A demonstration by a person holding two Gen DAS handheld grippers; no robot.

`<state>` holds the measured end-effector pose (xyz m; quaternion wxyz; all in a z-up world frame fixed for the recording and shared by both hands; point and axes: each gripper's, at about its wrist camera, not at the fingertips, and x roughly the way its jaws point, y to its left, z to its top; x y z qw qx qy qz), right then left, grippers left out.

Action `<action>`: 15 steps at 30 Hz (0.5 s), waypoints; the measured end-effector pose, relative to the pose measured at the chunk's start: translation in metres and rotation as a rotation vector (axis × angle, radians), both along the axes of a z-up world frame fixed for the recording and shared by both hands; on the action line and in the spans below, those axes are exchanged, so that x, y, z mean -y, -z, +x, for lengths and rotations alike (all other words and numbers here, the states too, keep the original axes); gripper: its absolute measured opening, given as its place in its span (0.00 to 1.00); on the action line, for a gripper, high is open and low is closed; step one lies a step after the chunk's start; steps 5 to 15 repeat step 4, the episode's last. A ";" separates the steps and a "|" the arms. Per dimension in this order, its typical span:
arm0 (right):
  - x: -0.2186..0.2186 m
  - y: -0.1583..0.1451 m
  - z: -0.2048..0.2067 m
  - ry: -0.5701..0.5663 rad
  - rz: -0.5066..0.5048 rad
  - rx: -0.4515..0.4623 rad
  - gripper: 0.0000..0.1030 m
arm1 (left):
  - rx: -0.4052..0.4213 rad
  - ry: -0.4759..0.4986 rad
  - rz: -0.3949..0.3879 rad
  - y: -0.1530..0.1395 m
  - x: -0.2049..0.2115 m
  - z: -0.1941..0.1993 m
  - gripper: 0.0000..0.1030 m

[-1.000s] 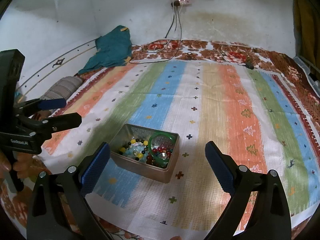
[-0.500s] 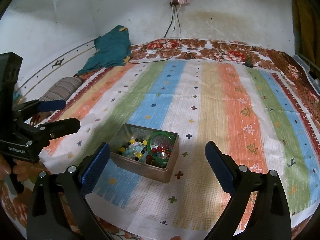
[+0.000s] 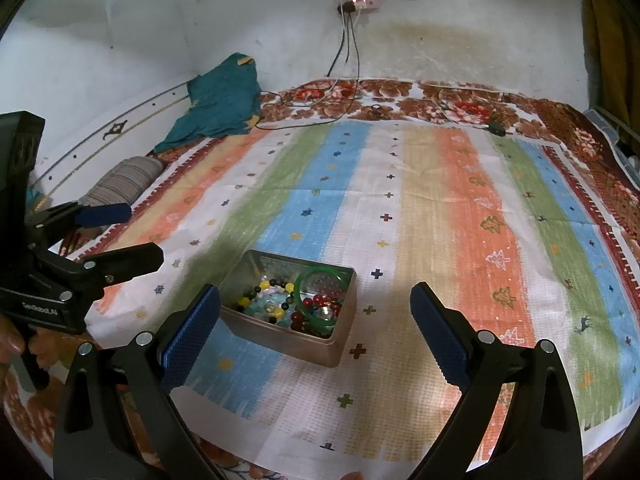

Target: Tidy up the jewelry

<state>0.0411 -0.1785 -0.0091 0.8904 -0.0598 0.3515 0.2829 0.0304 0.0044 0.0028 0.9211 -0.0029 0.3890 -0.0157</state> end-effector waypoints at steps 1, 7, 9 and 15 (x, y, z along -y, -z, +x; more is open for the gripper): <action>0.000 0.000 0.000 -0.001 0.000 0.000 0.93 | -0.003 0.000 0.002 0.001 0.001 0.000 0.95; 0.000 0.000 0.000 -0.001 0.000 -0.001 0.93 | -0.003 0.003 0.007 0.001 0.002 0.001 0.95; 0.000 0.000 0.000 -0.001 0.000 -0.001 0.93 | -0.003 0.003 0.007 0.001 0.002 0.001 0.95; 0.000 0.000 0.000 -0.001 0.000 -0.001 0.93 | -0.003 0.003 0.007 0.001 0.002 0.001 0.95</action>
